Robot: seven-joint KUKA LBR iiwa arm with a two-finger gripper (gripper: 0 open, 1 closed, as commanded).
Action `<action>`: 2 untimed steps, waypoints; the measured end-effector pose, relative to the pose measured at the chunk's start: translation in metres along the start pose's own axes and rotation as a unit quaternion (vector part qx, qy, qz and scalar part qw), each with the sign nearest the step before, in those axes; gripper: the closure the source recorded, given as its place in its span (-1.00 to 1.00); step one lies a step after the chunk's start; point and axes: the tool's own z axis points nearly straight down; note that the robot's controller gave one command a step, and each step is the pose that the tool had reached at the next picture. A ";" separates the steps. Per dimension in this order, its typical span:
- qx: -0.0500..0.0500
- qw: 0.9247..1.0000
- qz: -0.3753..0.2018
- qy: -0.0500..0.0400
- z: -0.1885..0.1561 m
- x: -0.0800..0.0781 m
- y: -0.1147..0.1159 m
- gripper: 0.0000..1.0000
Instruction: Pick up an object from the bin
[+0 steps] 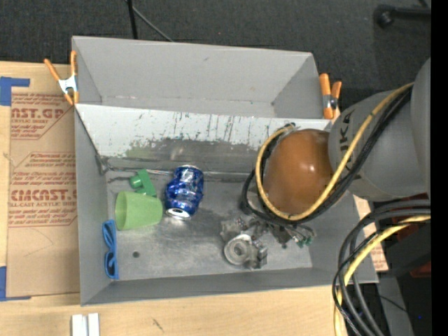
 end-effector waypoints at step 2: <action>0.001 1.000 0.001 -0.002 -0.119 -0.004 0.000 1.00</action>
Offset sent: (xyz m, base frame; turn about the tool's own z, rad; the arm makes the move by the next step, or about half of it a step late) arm 0.0000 0.0001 0.0767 0.0000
